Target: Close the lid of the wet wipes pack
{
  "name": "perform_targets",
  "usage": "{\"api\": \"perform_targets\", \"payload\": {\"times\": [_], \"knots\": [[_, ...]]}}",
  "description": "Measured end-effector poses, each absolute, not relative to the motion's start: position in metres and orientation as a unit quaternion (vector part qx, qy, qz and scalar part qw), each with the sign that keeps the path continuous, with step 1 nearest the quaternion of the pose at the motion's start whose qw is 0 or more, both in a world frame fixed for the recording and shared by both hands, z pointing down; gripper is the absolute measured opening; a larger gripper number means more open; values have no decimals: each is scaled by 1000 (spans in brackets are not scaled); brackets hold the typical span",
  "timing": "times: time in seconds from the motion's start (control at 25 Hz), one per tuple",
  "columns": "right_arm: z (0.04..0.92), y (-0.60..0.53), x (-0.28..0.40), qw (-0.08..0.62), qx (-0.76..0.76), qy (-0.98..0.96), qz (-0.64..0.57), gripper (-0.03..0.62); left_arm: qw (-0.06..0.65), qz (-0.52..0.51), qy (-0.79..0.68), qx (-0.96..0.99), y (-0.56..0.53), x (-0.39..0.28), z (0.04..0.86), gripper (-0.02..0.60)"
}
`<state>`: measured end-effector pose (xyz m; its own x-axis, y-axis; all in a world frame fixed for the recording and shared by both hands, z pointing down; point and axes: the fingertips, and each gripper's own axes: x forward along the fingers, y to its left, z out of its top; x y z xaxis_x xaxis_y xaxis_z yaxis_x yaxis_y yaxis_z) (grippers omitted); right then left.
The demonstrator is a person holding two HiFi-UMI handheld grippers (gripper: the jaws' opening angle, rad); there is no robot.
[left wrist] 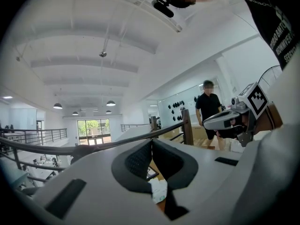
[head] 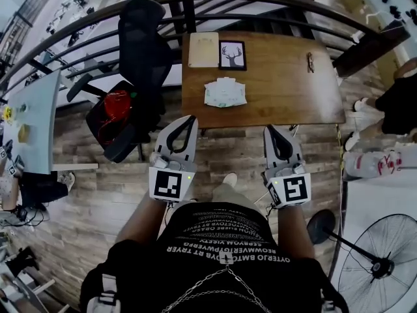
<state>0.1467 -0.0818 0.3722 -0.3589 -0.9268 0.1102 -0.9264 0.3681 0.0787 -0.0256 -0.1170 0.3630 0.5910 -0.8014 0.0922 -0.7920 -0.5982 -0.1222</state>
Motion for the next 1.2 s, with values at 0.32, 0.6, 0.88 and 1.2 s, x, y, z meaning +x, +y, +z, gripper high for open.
{"api": "perform_targets", "payload": {"times": [0.32, 0.6, 0.88, 1.2], "knots": [[372, -103, 178, 61, 550, -833, -7, 15, 36, -68, 461, -884, -135, 0, 363, 28], [368, -115, 211, 50, 539, -841, -12, 14, 36, -51, 489, -870, -146, 23, 354, 28], [381, -121, 221, 49, 529, -847, 3, 15, 30, -72, 500, -862, -144, 29, 367, 28], [383, -128, 217, 46, 525, -850, 4, 14, 30, -80, 499, -862, -149, 26, 371, 28]]}}
